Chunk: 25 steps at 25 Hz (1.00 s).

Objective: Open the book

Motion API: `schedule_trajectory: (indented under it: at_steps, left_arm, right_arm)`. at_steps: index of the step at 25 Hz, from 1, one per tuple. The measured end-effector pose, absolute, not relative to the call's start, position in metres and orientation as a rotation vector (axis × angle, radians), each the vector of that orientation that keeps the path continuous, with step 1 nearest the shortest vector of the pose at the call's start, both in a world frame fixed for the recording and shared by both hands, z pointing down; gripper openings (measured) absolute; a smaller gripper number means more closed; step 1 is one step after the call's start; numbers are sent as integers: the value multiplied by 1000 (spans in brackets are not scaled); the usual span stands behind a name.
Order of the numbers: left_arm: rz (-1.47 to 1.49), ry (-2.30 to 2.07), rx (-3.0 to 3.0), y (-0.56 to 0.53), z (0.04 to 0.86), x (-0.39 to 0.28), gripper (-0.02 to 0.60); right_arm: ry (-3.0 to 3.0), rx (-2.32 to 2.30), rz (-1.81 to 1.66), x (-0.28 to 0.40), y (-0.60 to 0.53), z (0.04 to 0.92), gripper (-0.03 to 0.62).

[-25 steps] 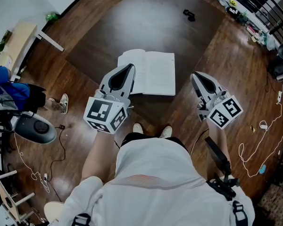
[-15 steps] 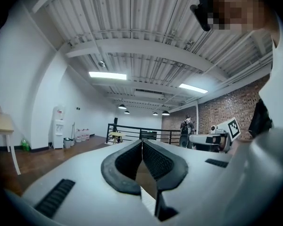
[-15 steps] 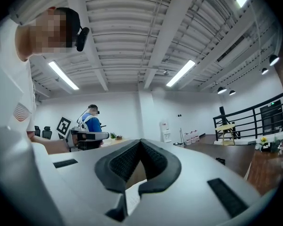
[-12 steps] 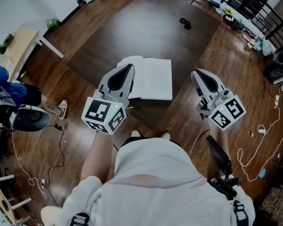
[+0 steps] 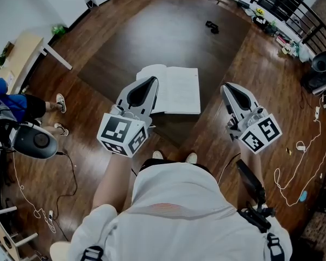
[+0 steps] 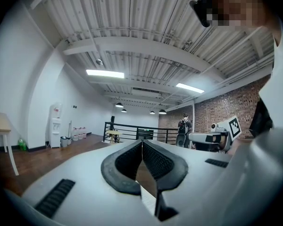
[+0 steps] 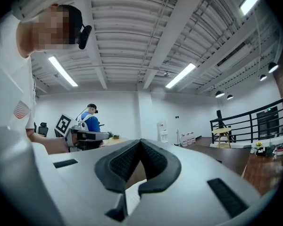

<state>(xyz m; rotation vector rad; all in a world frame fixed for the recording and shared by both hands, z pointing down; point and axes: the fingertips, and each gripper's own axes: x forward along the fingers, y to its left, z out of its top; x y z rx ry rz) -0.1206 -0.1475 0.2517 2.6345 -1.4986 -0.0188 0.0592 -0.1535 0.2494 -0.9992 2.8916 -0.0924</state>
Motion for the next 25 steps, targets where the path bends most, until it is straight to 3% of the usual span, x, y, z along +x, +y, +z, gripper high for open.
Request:
schedule_trajectory:
  at_steps: [25]
  left_arm:
    - [41,-1523,2632,-131,258,-121,15]
  right_arm:
    - [2897,-1005,-74,59,-134,251,-6]
